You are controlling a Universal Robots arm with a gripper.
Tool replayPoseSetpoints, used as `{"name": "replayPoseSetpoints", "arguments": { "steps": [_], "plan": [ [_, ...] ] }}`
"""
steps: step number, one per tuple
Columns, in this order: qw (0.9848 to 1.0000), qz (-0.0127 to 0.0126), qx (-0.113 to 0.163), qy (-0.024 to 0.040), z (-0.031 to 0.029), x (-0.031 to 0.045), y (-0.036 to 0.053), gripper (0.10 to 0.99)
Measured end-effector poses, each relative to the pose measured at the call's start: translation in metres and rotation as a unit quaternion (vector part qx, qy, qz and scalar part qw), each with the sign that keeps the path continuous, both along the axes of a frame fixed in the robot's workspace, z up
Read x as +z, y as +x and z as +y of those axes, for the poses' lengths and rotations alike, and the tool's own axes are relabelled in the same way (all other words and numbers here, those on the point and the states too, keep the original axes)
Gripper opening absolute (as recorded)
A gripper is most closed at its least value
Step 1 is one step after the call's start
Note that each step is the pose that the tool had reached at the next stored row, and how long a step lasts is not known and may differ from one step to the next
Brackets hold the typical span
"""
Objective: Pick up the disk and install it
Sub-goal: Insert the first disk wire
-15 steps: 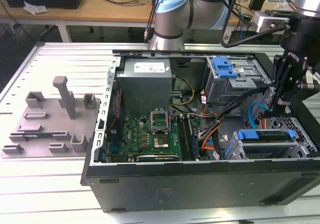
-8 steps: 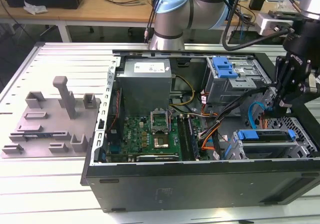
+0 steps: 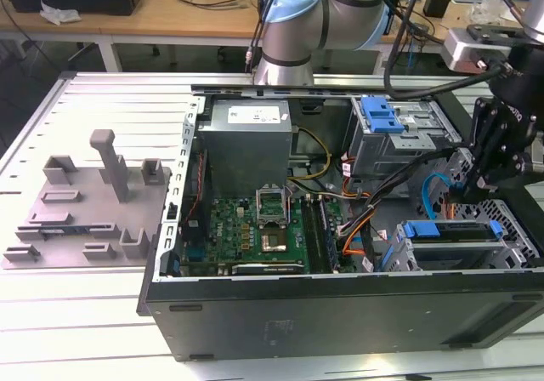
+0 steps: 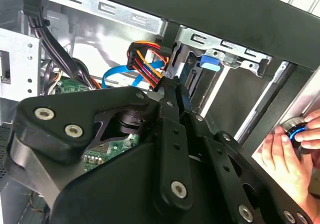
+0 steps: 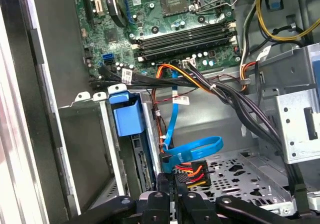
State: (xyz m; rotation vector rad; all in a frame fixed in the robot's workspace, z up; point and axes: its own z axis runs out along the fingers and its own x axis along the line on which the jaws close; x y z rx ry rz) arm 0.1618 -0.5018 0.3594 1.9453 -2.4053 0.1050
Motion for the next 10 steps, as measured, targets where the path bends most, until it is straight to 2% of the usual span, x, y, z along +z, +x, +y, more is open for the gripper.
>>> {"name": "replayPoseSetpoints", "arguments": {
  "steps": [2,6,10],
  "plan": [
    [1.0000,0.0000,0.006,0.0000,-0.0010,0.0001,0.0000,0.161],
    [0.9999,0.0000,0.015,0.0000,-0.0071,0.0001,0.0000,0.161],
    [0.9999,0.0000,0.016,0.0000,-0.0078,0.0000,0.0000,0.161]
  ]
}}
